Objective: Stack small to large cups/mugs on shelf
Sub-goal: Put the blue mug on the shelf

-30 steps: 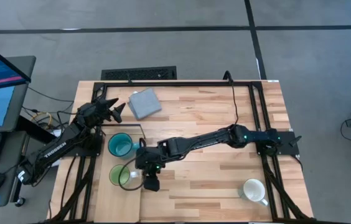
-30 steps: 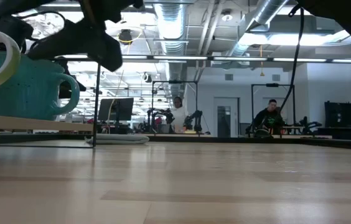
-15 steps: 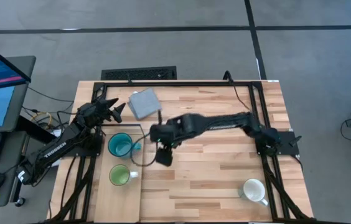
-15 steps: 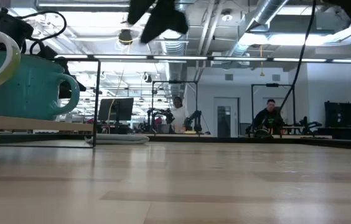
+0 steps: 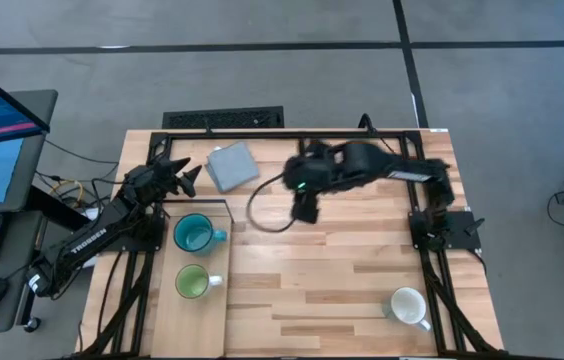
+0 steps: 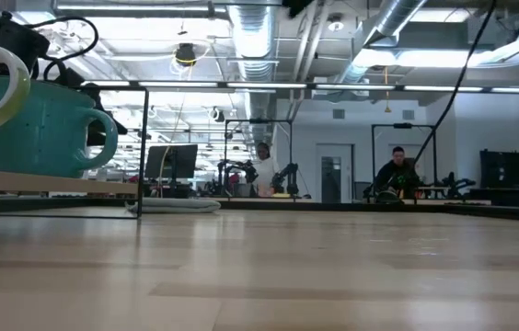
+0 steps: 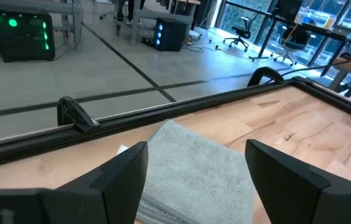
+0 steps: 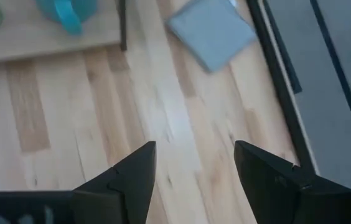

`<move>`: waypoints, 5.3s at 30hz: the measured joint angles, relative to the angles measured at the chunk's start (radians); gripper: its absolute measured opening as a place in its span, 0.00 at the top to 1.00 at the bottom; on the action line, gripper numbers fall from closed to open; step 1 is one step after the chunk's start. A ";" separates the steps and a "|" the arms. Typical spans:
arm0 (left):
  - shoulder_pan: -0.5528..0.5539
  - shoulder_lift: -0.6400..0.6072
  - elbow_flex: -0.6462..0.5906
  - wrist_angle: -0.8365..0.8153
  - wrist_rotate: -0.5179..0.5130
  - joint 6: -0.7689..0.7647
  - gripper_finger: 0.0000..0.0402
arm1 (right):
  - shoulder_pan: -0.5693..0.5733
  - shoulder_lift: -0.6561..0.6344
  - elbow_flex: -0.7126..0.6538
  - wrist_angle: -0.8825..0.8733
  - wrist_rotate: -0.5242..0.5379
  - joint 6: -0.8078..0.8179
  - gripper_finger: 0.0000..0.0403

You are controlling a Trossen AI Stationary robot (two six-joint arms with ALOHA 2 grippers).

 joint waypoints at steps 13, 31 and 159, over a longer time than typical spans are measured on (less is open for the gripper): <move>0.000 0.000 0.000 0.000 0.000 -0.109 0.35 | -0.040 -0.363 -0.221 0.022 0.098 -0.049 0.41; 0.000 0.000 0.000 0.000 0.000 -0.141 0.35 | -0.021 -1.056 -1.162 0.510 0.066 0.284 0.41; 0.000 0.000 0.000 0.001 -0.002 -0.098 0.35 | 0.847 -0.427 -1.356 0.423 -0.946 1.474 0.67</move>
